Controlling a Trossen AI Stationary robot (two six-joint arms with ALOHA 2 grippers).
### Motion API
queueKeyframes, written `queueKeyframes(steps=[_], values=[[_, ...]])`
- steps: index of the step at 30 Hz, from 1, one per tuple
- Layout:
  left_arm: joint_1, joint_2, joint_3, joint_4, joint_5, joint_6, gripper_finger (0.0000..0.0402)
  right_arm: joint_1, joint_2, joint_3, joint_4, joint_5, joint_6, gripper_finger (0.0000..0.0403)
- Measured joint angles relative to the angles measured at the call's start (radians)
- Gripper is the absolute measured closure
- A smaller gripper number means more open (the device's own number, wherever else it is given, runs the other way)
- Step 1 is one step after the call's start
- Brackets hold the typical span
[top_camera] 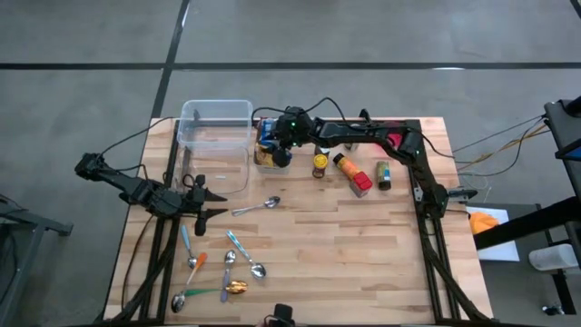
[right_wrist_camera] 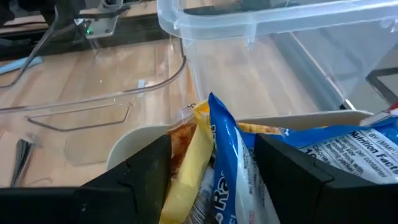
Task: Pick & Place Food Item
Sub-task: Put the blue noodle pack into the gray bin, then put the yellow seasoning can into the white bin
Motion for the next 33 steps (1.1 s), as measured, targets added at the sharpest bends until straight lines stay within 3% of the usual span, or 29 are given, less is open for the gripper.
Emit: queueKeyframes(steps=[21, 33], values=[[0.0, 0.0, 0.0, 0.0, 0.0, 0.0, 0.0238, 0.001, 0.01, 0.009, 0.009, -0.004, 0.012, 0.0176], [0.0, 0.0, 0.0, 0.0, 0.0, 0.0, 0.0238, 0.01, -0.093, 0.01, -0.017, -0.002, -0.018, 0.0176]])
